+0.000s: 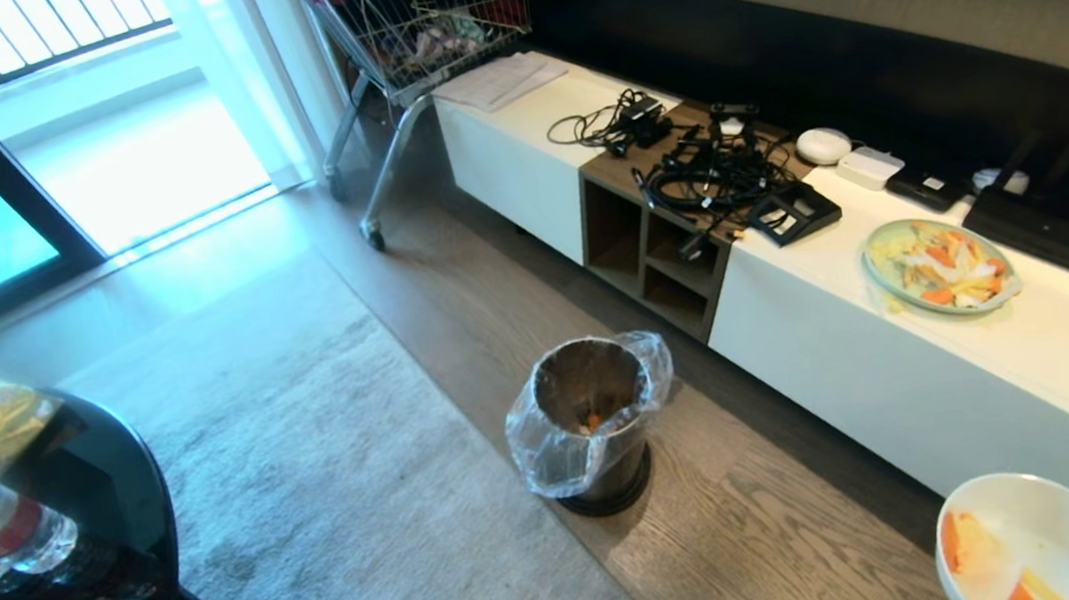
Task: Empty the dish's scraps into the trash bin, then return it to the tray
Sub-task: Move the bowl over the trash can
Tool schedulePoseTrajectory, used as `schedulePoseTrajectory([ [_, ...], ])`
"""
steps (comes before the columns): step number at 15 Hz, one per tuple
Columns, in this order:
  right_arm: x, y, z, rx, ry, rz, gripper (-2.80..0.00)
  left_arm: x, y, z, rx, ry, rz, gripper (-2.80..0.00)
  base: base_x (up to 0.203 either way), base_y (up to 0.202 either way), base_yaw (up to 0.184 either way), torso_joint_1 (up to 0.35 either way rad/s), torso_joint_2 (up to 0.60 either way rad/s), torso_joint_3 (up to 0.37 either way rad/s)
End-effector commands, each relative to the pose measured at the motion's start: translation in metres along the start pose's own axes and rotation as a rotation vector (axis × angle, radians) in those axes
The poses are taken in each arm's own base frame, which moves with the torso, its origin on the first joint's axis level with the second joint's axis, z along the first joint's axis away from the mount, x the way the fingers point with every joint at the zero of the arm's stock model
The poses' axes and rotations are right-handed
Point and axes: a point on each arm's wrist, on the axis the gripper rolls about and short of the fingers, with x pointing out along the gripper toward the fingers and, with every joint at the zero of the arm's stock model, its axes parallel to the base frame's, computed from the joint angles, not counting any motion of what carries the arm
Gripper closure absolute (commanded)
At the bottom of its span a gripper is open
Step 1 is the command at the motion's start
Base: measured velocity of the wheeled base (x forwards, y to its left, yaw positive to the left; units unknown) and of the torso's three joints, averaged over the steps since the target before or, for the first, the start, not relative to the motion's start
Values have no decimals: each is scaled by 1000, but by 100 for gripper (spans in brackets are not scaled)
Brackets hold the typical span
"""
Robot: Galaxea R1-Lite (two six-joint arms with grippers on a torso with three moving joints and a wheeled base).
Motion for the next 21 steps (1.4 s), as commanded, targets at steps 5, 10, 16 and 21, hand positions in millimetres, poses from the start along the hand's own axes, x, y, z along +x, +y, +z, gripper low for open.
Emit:
schedulePoseTrajectory([
  [5,-1,6,7,-6,-61,46,0,0,0,0,-1,-1,1,0,0,0,0,0,3,-195],
  [10,-4,11,13,-23,-80,73,0,0,0,0,-1,-1,1,0,0,0,0,1,3,-197],
  [16,-6,15,16,-36,-87,89,0,0,0,0,-1,-1,1,0,0,0,0,0,4,-202],
  [21,-7,20,23,-22,-132,124,0,0,0,0,1,-1,1,0,0,0,0,3,2,-200],
])
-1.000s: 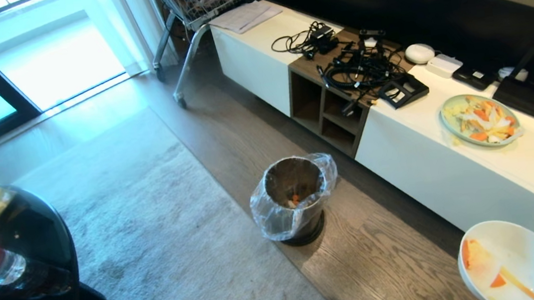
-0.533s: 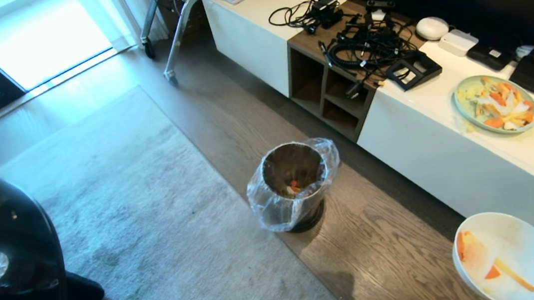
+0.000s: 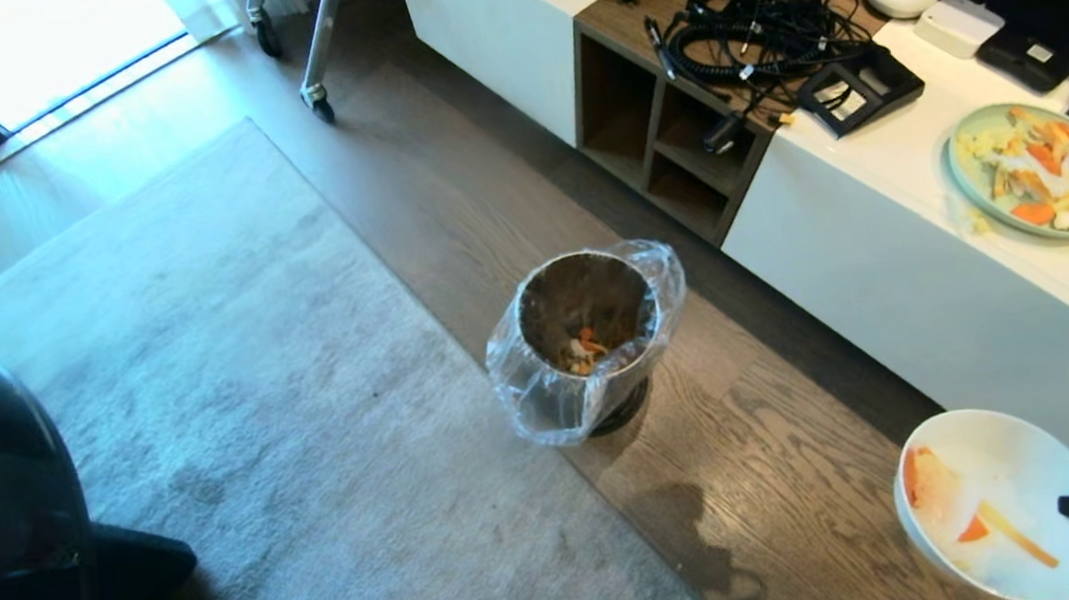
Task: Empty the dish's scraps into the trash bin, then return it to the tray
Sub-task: Move the bowl over the trash can
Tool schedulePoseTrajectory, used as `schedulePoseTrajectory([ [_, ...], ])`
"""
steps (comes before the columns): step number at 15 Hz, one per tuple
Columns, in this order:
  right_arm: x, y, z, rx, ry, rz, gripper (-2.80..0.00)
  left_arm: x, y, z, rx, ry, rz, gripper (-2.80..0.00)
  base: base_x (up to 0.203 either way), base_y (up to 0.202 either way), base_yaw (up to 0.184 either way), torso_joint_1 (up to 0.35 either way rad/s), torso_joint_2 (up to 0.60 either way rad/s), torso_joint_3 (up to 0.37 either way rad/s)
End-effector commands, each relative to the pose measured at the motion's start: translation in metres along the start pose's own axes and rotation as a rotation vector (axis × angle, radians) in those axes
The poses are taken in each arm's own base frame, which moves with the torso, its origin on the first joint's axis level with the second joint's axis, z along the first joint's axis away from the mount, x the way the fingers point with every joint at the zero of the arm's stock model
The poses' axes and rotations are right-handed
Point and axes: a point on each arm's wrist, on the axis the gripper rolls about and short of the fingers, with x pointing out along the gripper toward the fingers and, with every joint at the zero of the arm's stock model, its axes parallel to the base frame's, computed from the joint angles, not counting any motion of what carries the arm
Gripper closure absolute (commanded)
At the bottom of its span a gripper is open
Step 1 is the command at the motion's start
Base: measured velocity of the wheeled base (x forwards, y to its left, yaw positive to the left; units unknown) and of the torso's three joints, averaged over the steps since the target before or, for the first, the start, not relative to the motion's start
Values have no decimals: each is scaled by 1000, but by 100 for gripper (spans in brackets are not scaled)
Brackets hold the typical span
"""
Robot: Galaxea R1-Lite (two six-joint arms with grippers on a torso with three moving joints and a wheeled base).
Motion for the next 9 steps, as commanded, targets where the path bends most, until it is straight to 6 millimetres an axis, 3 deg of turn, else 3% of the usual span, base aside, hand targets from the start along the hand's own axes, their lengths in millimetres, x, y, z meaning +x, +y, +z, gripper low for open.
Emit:
schedulePoseTrajectory([
  [1,1,3,4,16,-45,29,0,0,0,0,-1,-1,1,0,0,0,0,2,7,-199],
  [9,4,10,14,-30,-125,79,0,0,0,0,-1,-1,1,0,0,0,0,1,2,-197],
])
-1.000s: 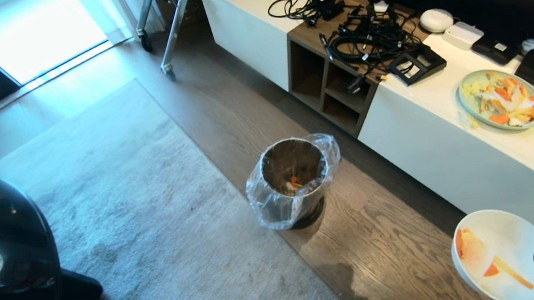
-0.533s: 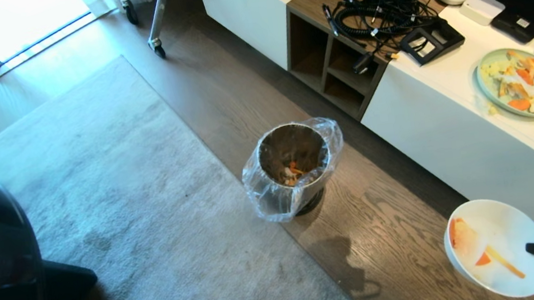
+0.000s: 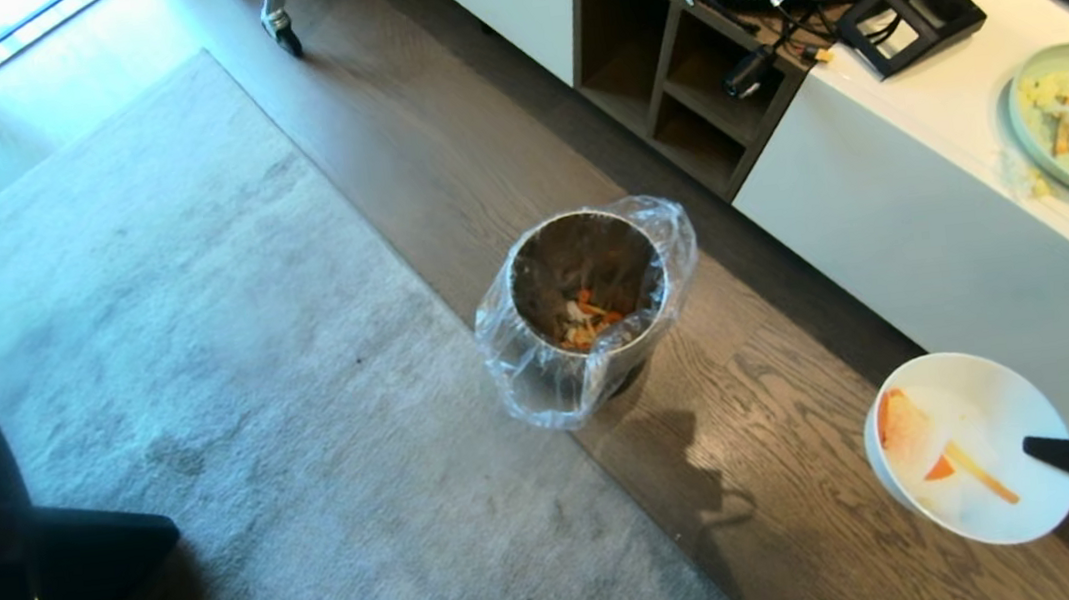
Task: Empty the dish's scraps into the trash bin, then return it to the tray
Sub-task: Move the bowl over the trash can
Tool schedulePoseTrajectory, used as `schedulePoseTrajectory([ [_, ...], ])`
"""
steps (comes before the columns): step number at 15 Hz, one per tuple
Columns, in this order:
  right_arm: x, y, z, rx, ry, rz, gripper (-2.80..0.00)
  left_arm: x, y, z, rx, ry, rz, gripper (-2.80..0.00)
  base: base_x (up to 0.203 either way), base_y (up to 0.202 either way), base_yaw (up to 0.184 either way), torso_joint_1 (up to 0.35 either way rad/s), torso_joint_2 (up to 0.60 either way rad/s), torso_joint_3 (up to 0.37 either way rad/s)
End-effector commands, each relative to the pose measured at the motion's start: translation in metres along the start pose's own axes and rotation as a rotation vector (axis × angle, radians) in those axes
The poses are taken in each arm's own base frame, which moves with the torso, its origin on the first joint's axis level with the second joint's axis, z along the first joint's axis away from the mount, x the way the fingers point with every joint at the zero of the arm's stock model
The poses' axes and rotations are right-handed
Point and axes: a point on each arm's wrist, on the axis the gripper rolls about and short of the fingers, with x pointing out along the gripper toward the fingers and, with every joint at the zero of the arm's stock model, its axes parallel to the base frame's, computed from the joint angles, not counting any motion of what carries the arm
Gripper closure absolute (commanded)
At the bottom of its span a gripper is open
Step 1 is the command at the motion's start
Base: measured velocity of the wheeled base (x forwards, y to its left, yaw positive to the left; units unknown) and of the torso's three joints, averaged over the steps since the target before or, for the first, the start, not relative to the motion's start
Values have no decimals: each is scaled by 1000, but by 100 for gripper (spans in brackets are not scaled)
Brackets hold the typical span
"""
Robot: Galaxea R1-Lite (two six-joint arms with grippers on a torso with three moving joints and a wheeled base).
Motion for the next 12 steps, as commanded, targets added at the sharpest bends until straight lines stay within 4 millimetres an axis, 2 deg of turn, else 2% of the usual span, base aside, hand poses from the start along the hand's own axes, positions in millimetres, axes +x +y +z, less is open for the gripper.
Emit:
schedulePoseTrajectory([
  [1,1,0,0,-4,5,-3,0,0,0,0,-1,-1,1,0,0,0,0,-1,-2,-193],
  [12,2,1,1,-6,-2,-2,0,0,0,0,-2,-1,1,0,0,0,0,3,2,-185],
])
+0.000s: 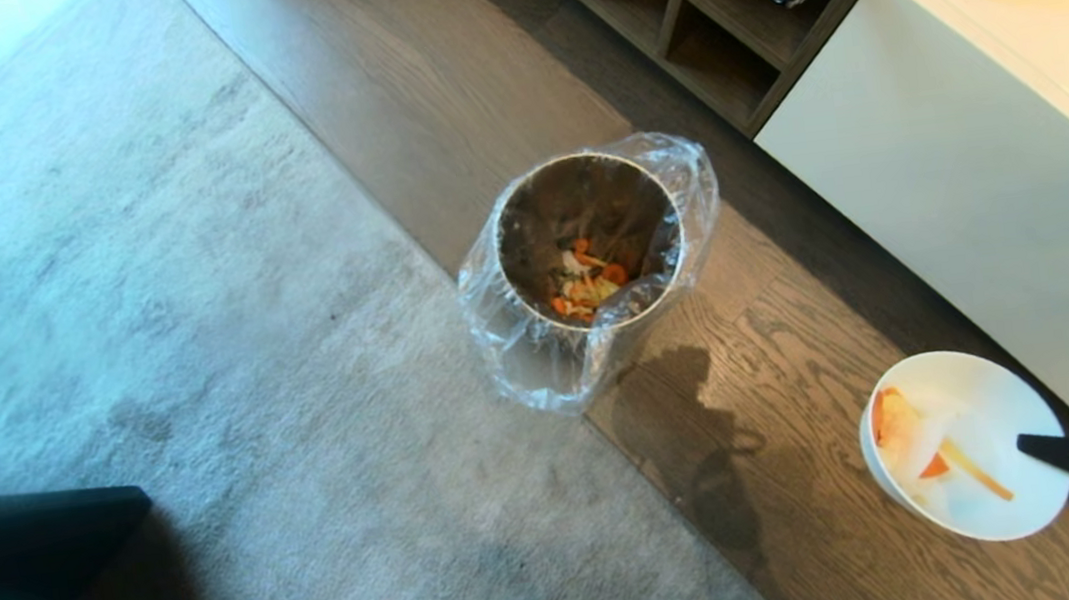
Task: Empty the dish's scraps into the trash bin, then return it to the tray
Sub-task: Move the bowl over the trash can
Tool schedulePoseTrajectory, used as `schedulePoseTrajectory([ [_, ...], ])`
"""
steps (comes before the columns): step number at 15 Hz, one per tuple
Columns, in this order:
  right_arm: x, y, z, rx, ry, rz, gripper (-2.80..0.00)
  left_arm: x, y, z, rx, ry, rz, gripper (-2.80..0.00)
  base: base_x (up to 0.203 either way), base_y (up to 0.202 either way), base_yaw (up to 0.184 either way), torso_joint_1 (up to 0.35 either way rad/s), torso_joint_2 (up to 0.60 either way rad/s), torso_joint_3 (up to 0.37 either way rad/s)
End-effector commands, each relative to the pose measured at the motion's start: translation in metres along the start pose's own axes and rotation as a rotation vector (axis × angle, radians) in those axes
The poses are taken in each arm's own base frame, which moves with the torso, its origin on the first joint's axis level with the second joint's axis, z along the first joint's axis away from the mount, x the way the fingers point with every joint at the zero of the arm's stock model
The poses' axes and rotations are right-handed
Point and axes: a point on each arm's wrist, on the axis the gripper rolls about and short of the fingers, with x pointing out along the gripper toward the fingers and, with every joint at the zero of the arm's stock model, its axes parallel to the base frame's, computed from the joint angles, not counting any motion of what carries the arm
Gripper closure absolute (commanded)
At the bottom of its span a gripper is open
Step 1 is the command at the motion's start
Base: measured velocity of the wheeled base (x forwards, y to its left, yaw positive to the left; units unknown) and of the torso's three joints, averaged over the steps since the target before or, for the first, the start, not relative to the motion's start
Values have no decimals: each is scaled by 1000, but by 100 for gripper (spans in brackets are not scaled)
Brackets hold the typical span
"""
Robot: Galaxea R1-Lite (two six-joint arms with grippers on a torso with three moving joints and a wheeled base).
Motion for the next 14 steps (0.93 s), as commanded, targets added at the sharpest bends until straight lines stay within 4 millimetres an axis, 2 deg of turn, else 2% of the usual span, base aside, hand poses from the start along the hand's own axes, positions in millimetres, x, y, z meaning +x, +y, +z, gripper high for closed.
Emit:
schedulePoseTrajectory([
  [1,-1,0,1,5,-7,1,0,0,0,0,-1,-1,0,0,0,0,0,-2,-4,-56],
  [5,-3,5,10,-41,-33,19,0,0,0,0,0,-1,0,0,0,0,0,2,2,-8],
  [7,1,11,22,-94,-47,28,0,0,0,0,0,-1,0,0,0,0,0,0,0,0],
  [14,30,59,88,-200,-138,74,0,0,0,0,0,-1,0,0,0,0,0,0,0,0],
])
